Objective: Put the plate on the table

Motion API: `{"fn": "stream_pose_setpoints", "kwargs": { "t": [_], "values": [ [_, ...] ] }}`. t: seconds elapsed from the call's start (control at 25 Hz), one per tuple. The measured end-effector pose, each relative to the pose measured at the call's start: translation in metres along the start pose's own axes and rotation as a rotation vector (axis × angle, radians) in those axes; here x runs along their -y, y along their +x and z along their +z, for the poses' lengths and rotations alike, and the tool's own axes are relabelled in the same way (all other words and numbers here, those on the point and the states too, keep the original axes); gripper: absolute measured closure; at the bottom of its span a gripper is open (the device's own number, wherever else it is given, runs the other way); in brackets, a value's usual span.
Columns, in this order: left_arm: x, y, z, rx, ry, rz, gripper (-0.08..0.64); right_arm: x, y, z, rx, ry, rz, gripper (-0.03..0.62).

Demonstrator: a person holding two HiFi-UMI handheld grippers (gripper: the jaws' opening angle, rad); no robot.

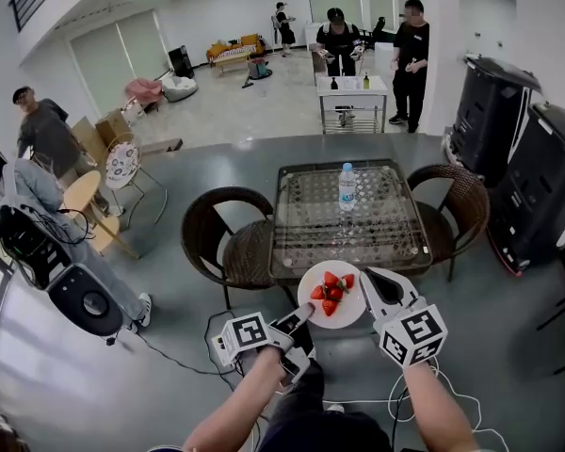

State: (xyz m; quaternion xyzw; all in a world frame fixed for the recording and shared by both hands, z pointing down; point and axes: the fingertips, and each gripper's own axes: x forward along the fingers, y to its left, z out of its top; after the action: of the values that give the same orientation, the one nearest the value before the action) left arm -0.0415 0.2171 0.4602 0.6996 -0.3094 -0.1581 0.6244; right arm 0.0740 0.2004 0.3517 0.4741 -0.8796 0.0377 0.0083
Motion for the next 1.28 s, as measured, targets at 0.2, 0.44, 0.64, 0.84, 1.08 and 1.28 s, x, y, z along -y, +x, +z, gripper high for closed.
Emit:
{"fn": "stream_pose_setpoints", "kwargs": {
  "t": [0.2, 0.44, 0.64, 0.84, 1.08, 1.28],
  "values": [
    [-0.006, 0.017, 0.015, 0.005, -0.004, 0.008, 0.545, 0.015, 0.015, -0.004, -0.006, 0.003, -0.001, 0.588],
    [-0.011, 0.039, 0.039, -0.001, -0.010, 0.015, 0.545, 0.035, 0.043, -0.010, -0.024, 0.012, -0.002, 0.588],
    [-0.024, 0.061, 0.072, -0.005, -0.009, 0.026, 0.545, 0.053, 0.077, -0.014, -0.040, 0.018, -0.010, 0.588],
    [-0.032, 0.086, 0.106, -0.025, -0.023, 0.019, 0.545, 0.072, 0.115, -0.021, -0.066, 0.021, -0.024, 0.588],
    [-0.036, 0.110, 0.154, -0.046, -0.038, 0.015, 0.545, 0.088, 0.169, -0.019, -0.090, 0.022, -0.037, 0.588],
    [-0.039, 0.122, 0.197, -0.059, -0.037, 0.015, 0.545, 0.096, 0.215, -0.012, -0.094, 0.016, -0.043, 0.588]
  ]
}}
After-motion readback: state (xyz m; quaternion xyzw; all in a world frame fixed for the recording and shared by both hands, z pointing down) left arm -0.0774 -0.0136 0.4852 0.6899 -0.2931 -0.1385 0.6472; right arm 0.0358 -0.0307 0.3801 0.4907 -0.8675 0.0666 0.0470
